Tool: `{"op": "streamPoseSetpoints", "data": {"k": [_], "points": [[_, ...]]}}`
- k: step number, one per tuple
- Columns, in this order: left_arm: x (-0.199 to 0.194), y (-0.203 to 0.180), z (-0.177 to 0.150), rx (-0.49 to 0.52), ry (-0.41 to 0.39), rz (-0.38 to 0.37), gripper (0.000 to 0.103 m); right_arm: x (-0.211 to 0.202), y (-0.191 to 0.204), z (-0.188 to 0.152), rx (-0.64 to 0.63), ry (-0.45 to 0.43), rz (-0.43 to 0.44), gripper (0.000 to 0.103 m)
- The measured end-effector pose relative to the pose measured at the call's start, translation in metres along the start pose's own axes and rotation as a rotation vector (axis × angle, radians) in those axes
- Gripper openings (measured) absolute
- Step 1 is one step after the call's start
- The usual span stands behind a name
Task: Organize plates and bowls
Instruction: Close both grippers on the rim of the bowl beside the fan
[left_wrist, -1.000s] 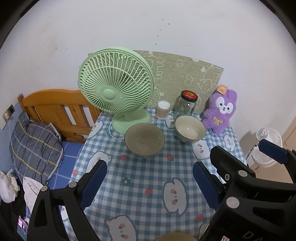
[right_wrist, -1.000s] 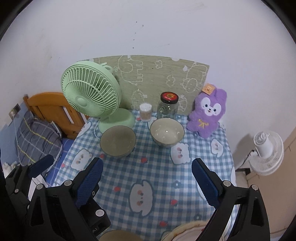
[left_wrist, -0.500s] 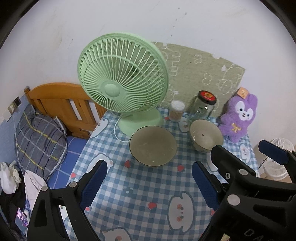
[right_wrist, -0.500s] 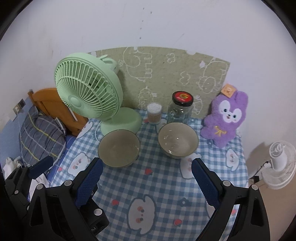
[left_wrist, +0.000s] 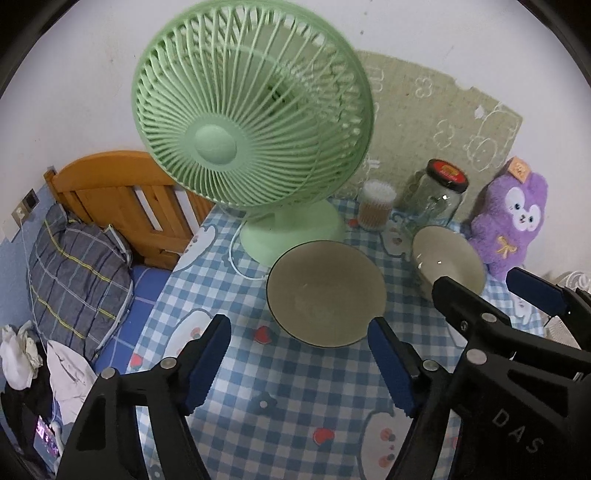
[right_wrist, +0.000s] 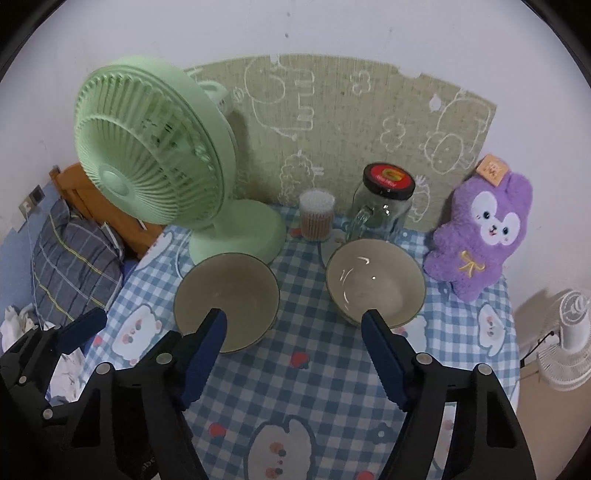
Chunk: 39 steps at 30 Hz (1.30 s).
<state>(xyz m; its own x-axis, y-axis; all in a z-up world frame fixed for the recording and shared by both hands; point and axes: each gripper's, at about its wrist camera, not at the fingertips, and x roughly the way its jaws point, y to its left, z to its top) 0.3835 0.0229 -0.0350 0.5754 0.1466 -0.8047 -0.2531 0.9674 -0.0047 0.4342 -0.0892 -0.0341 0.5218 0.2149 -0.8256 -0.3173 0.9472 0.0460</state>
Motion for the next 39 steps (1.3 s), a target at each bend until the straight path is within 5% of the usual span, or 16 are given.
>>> {"op": "streamPoseSetpoints", "data": {"k": [26, 39], "points": [[0.103, 0.009, 0.007, -0.023, 0.078, 0.024, 0.055, 0.117, -0.014, 0.003, 0.026, 0.083, 0.006, 0.054], [0.134, 0.020, 0.008, -0.044, 0.128, 0.030, 0.041, 0.146, -0.006, 0.001, 0.013, 0.107, 0.039, 0.028]]}}
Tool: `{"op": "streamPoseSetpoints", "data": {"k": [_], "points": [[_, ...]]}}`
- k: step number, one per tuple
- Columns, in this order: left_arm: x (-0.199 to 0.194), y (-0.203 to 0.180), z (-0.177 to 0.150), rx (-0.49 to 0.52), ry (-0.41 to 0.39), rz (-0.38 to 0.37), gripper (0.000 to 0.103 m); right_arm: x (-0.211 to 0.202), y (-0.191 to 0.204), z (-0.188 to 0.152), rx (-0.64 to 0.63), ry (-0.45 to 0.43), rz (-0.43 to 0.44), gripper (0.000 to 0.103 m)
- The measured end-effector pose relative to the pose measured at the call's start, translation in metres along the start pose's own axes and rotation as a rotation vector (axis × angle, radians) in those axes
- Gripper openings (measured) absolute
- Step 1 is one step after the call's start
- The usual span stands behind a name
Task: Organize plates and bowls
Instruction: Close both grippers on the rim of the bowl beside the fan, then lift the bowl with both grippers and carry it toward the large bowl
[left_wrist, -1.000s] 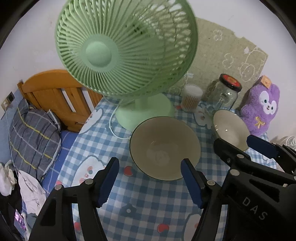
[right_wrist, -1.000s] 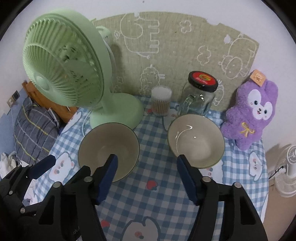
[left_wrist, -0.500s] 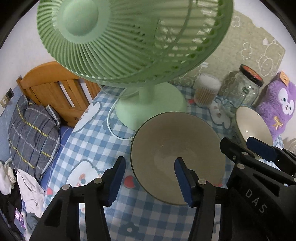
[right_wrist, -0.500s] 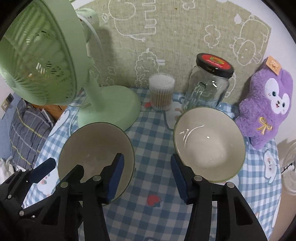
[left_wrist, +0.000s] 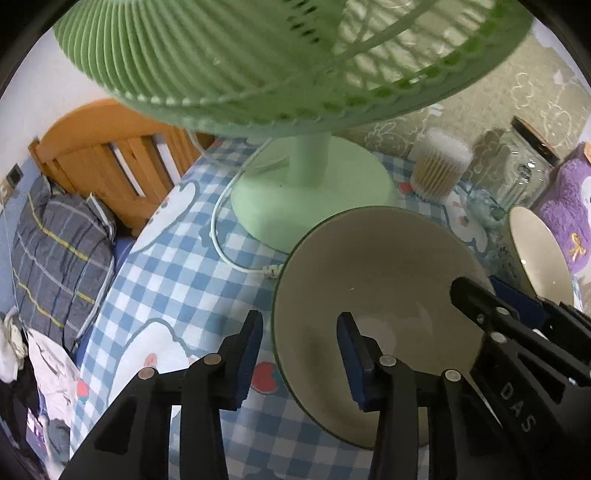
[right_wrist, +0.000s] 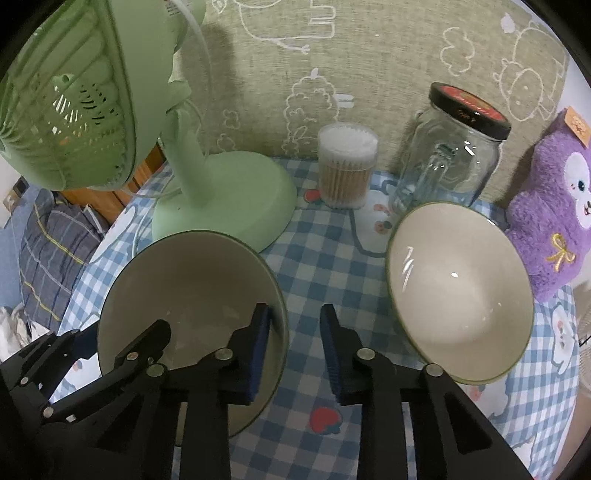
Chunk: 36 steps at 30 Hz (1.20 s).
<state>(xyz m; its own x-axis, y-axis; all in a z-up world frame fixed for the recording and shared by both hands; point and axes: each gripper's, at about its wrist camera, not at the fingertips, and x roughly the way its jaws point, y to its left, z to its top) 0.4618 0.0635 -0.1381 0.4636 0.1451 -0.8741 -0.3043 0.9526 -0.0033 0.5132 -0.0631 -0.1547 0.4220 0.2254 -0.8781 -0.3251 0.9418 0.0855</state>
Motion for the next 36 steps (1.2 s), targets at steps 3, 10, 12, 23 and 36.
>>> {"op": "streamPoseSetpoints", "data": {"k": [3, 10, 12, 23, 36], "points": [[0.005, 0.002, 0.001, -0.004, 0.008, 0.001, 0.037, 0.001, 0.002, 0.000, -0.007, -0.006, -0.004, 0.025], [0.011, 0.008, 0.003, -0.036, 0.029, -0.032, 0.024, 0.005, 0.004, 0.002, 0.016, -0.013, 0.017, 0.020], [0.011, 0.008, 0.004, -0.037, 0.036, -0.041, 0.021, 0.005, 0.003, 0.003, 0.024, -0.008, 0.027, 0.018], [0.008, 0.005, 0.003, -0.043, 0.058, -0.066, 0.011, 0.001, 0.002, 0.001, 0.039, 0.013, 0.044, 0.015], [-0.010, -0.005, -0.017, 0.001, 0.075, -0.059, 0.011, -0.019, -0.005, -0.023, 0.038, 0.034, 0.035, 0.015]]}}
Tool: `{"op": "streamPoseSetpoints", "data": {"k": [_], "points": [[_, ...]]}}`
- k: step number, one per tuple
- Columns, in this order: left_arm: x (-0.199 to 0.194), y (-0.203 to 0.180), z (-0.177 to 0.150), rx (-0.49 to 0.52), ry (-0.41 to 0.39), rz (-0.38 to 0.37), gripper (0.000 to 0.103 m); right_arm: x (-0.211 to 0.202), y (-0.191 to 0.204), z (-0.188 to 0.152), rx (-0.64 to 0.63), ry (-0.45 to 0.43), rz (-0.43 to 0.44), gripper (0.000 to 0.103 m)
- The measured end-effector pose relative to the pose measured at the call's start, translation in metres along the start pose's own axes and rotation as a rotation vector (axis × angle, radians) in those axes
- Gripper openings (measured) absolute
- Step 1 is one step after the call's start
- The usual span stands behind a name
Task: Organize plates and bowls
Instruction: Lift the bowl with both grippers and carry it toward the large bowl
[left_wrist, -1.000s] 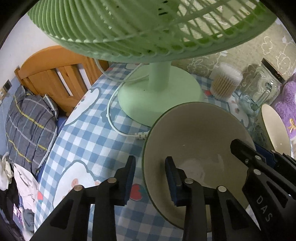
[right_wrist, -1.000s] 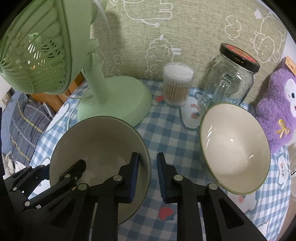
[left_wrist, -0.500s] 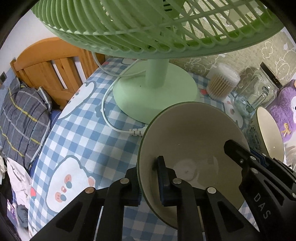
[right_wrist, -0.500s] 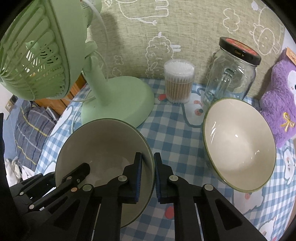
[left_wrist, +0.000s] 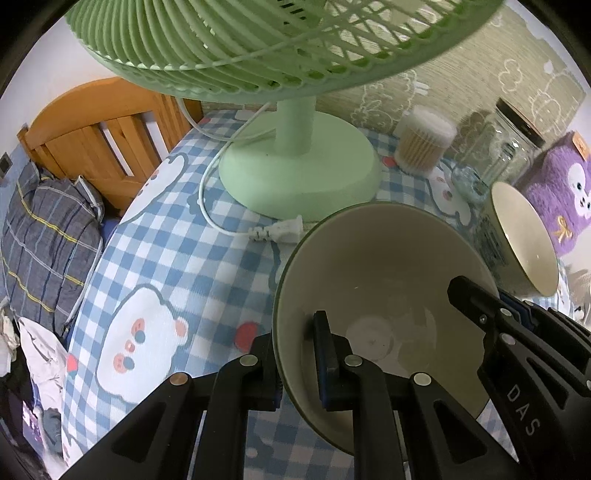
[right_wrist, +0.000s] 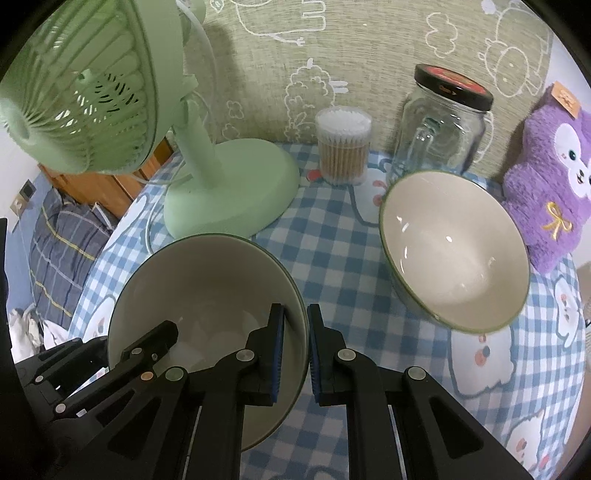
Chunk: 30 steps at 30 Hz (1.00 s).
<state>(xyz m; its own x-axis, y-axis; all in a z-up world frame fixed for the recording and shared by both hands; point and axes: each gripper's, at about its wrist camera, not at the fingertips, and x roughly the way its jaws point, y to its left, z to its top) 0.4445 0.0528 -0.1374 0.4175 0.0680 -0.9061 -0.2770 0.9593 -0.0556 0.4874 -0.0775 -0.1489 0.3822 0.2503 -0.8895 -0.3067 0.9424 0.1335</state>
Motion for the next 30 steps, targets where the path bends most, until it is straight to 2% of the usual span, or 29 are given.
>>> {"op": "streamPoseSetpoints", "data": {"k": [9, 20, 30], "points": [[-0.019, -0.005, -0.023, 0.017, 0.001, -0.002, 0.011, -0.023, -0.004, -0.024, 0.009, 0.005, -0.005, 0.015], [-0.045, -0.015, -0.054, 0.039, 0.001, -0.037, 0.011, -0.060, -0.009, -0.055, 0.038, 0.000, -0.040, 0.015], [-0.081, -0.024, -0.077, 0.091, -0.028, -0.057, 0.011, -0.102, -0.011, -0.082, 0.093, -0.025, -0.063, 0.015]]}}
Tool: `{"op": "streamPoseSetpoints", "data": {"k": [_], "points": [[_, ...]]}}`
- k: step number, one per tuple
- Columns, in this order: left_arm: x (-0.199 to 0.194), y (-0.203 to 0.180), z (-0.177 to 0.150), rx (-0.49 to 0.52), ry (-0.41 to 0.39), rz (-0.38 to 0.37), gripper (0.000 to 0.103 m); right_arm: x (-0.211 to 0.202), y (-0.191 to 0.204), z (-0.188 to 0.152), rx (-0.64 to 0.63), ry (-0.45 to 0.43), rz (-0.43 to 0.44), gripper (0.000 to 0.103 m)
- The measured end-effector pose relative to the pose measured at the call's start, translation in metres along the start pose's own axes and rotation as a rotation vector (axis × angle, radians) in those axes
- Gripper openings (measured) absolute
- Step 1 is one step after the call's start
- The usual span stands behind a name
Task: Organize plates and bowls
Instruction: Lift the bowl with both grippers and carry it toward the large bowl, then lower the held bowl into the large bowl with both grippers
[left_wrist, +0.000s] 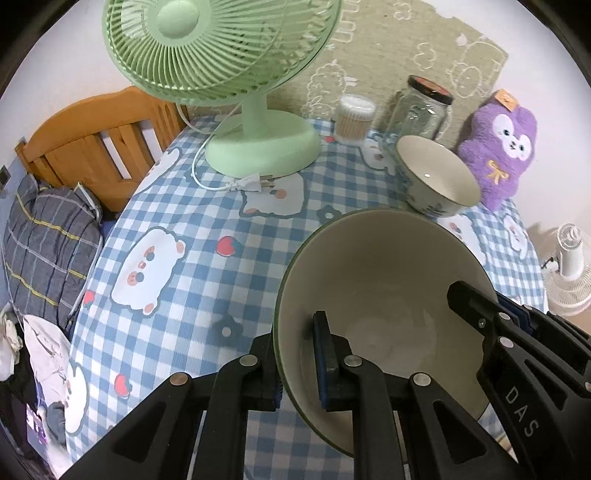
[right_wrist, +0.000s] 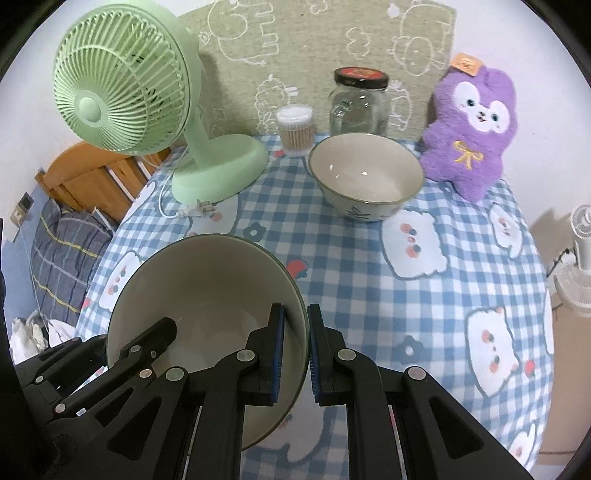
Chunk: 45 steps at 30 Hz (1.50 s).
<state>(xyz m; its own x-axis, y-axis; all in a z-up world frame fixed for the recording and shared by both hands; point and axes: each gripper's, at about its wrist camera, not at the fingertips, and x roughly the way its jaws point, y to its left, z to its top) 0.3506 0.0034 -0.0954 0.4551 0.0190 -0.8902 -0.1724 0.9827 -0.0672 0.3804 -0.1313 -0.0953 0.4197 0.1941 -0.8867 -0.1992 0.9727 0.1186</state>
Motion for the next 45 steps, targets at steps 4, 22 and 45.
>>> {"op": "streamPoseSetpoints", "data": {"k": [4, 22, 45], "points": [[-0.019, -0.002, -0.005, 0.020, -0.015, -0.011, 0.011, -0.023, 0.000, -0.007, 0.019, -0.020, -0.011, 0.015], [-0.101, -0.011, -0.033, 0.127, -0.084, -0.073, 0.011, -0.120, 0.013, -0.045, 0.086, -0.102, -0.083, 0.015], [-0.128, -0.006, -0.099, 0.194, -0.057, -0.107, 0.011, -0.158, 0.022, -0.120, 0.165, -0.084, -0.118, 0.015]]}}
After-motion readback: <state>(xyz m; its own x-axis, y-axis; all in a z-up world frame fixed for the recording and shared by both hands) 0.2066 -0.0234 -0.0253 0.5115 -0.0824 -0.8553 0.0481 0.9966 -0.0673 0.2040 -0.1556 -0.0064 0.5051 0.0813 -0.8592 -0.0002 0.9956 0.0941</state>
